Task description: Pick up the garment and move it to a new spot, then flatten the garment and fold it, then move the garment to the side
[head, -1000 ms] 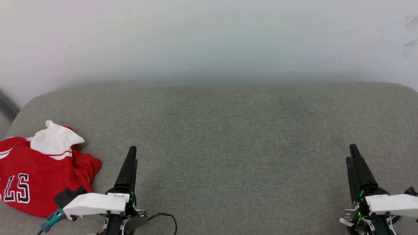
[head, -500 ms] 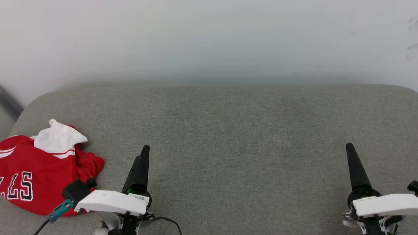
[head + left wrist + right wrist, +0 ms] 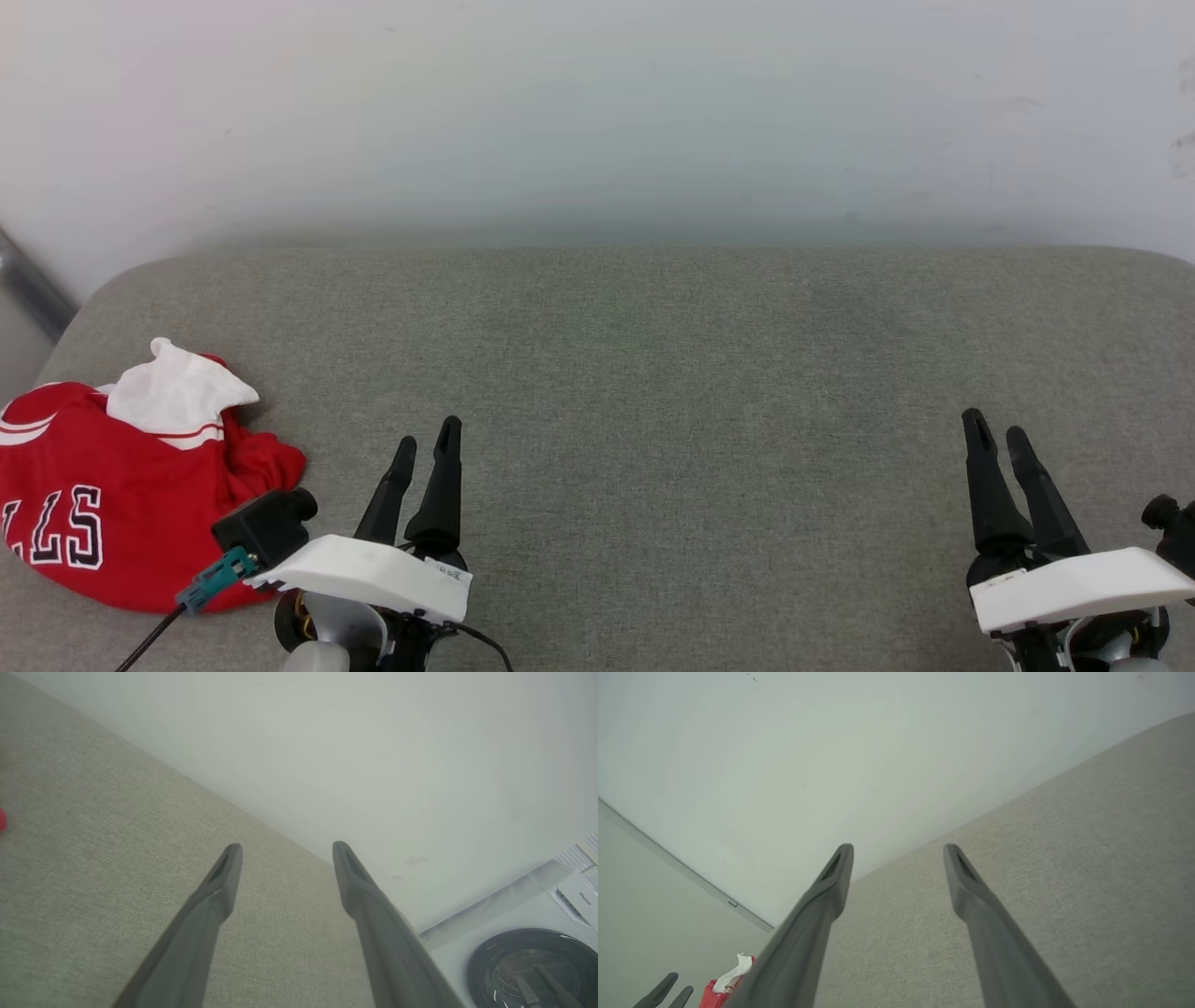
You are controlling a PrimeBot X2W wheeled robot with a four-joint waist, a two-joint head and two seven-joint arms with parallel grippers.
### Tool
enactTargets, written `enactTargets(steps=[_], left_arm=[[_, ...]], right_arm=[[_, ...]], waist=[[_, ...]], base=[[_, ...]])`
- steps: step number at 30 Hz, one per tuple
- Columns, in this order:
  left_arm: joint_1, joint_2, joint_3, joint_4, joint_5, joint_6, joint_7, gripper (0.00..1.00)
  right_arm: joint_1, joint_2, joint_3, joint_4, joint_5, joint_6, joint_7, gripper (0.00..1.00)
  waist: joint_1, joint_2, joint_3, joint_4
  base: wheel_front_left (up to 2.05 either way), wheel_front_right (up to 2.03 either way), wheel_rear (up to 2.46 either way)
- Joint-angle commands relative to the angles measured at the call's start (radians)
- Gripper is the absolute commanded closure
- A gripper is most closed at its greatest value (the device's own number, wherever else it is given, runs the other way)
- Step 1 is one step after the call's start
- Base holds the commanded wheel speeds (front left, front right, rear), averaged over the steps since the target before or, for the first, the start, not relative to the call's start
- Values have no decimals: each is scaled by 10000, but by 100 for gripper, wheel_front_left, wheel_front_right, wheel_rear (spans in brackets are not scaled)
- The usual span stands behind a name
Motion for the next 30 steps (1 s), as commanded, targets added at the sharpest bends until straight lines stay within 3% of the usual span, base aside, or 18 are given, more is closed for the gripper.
enactTargets(steps=[1, 18, 30], left_arm=[[-263, 22, -98, -81, 481, 64, -112, 0], [-389, 77, -536, 28, 3157, 366, -595, 0], [-423, 148, -798, 266, 4443, 575, -870, 0]], right_arm=[[47, 16, -36, -250, -530, 21, -68, 0], [288, 115, -32, -704, -2980, 23, 167, 0], [450, 124, -360, -888, -4173, 23, 352, 0]], waist=[[0, -1, -5, 8], [0, -1, -33, 144], [0, -1, -65, 193]], base=[[0, 0, 0], [0, 0, 0], [0, 0, 0]])
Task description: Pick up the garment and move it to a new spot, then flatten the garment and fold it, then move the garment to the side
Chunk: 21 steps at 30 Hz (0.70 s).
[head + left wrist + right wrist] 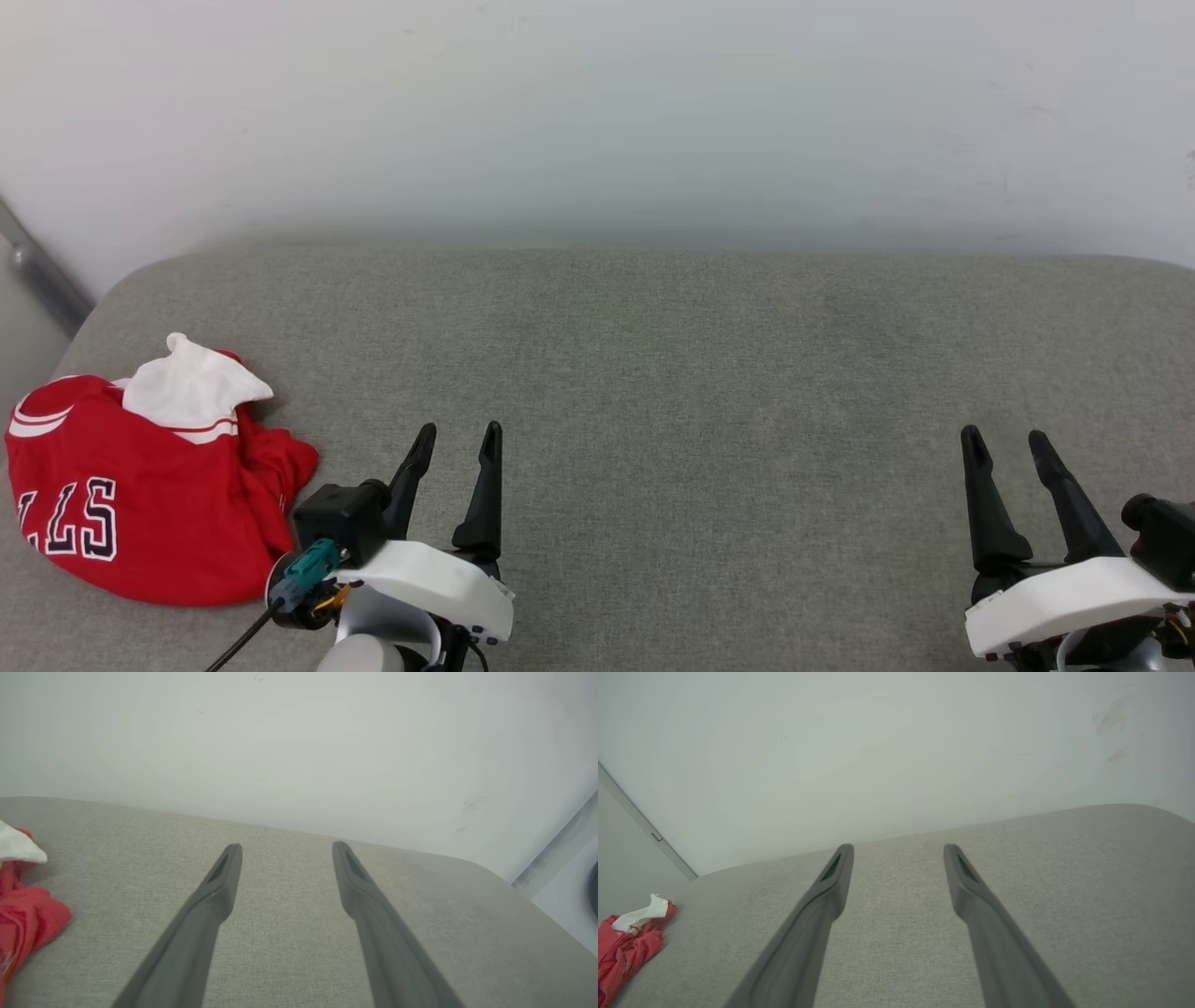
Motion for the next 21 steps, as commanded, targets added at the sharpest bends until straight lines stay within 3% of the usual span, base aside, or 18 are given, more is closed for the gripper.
enactTargets(steps=[1, 21], left_arm=[[-188, 66, -60, -41, 257, 59, -103, 0], [-341, 98, -430, 369, 1958, 303, -547, 0]], right_arm=[[98, 15, -45, -156, -230, 21, -16, 0], [436, 19, -312, -362, -1771, 23, -2, 0]], waist=[[0, 0, -4, 4], [0, 0, -83, 101]], base=[[0, 0, 0], [0, 0, 0]])
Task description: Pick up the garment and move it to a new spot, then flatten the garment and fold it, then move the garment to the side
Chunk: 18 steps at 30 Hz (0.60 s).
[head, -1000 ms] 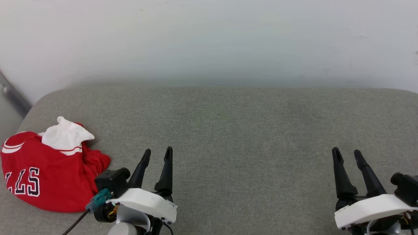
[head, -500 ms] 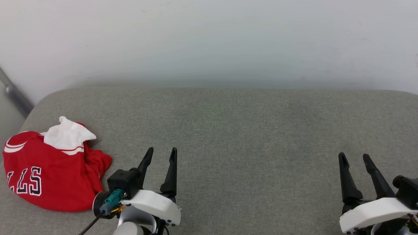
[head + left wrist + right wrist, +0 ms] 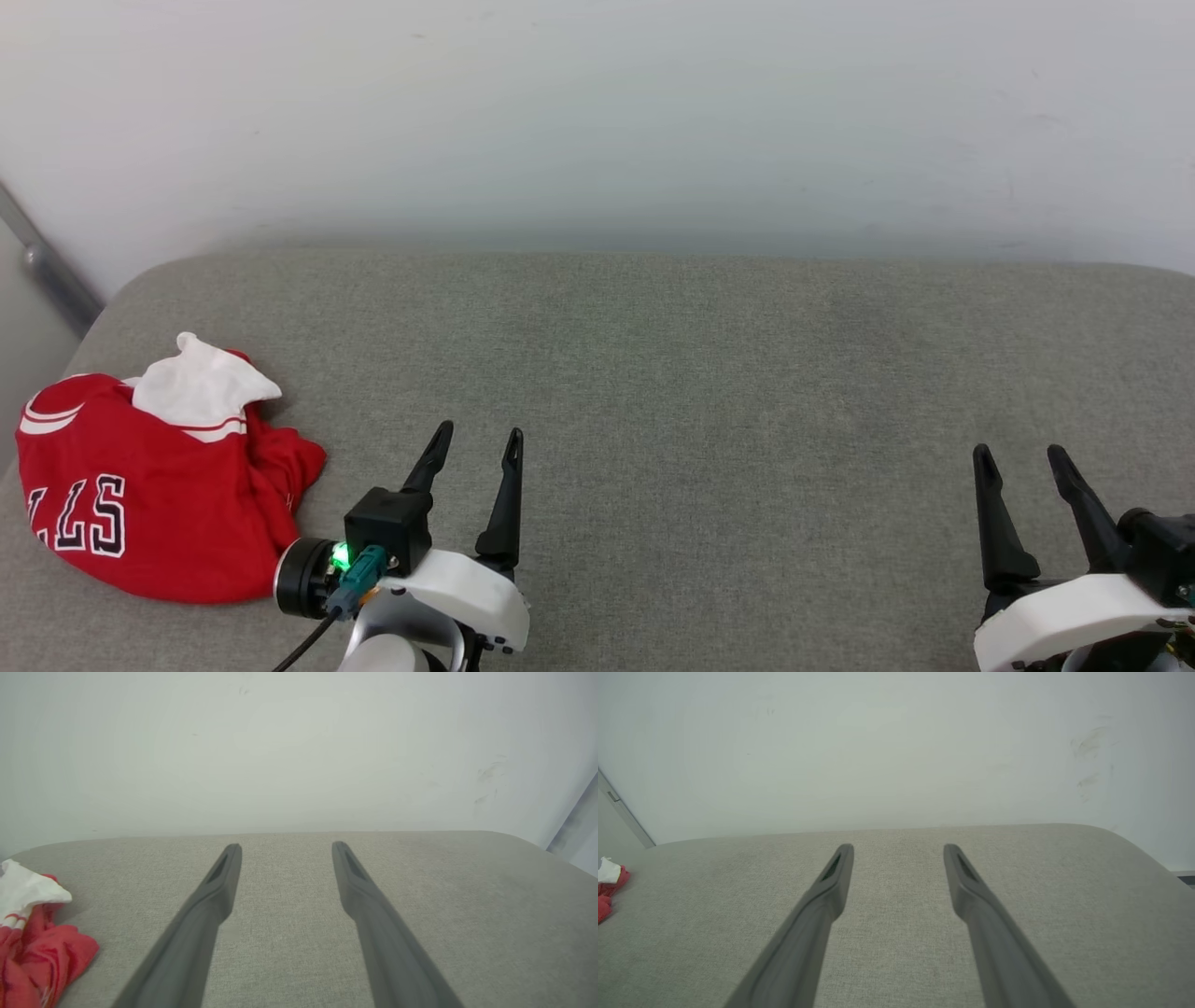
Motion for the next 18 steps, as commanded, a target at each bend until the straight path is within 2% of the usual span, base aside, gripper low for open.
enactTargets(steps=[1, 18], left_arm=[[-200, 51, -47, 2, 238, 40, -111, 0], [-321, -14, -274, 336, 1142, 148, -436, 0]], right_arm=[[95, 17, -9, -121, -244, 23, -58, 0], [126, 21, 18, -41, -1024, 14, -299, 0]], waist=[[0, -1, -2, 6], [0, -1, -14, 4]], base=[[0, 0, 0], [0, 0, 0]])
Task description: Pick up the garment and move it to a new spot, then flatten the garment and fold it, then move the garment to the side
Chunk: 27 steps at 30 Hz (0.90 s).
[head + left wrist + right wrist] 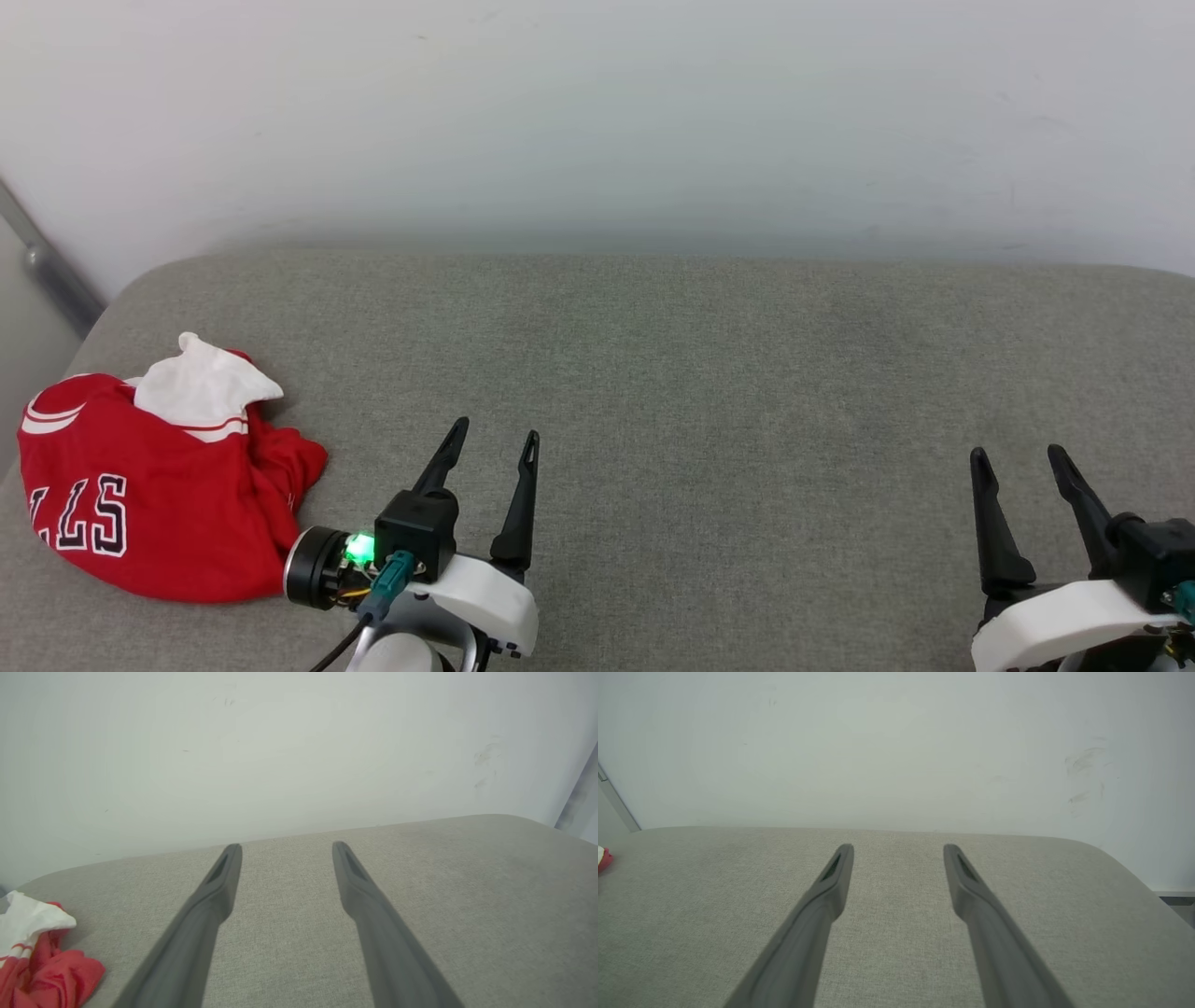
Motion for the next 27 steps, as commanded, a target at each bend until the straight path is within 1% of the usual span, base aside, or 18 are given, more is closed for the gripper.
enactTargets(steps=[1, 5, 19, 24, 27], left_arm=[[-147, 17, -46, 30, 202, 53, -96, 0], [-155, 0, -48, 98, 334, 75, -167, 0], [-235, -48, 63, 299, -84, 133, -144, 0], [-350, -57, 182, 355, -231, 229, -144, 0], [-416, -59, 281, 433, -250, 291, -144, 0]], right_arm=[[56, 21, -31, 3, -140, 5, -73, 0], [34, 22, -51, 57, -302, 5, -158, 0], [-2, 22, -37, 249, -69, 5, -233, 0], [-20, 22, 51, 131, -78, 5, -255, 0], [-11, 22, 130, 25, -76, 5, -237, 0]], waist=[[0, 0, 2, -9], [0, 0, -2, -21], [0, 0, 4, 60], [0, 0, 64, 403], [0, 0, 126, 803]], base=[[0, 0, 0], [0, 0, 0], [0, 0, 0], [0, 0, 0], [0, 0, 0]])
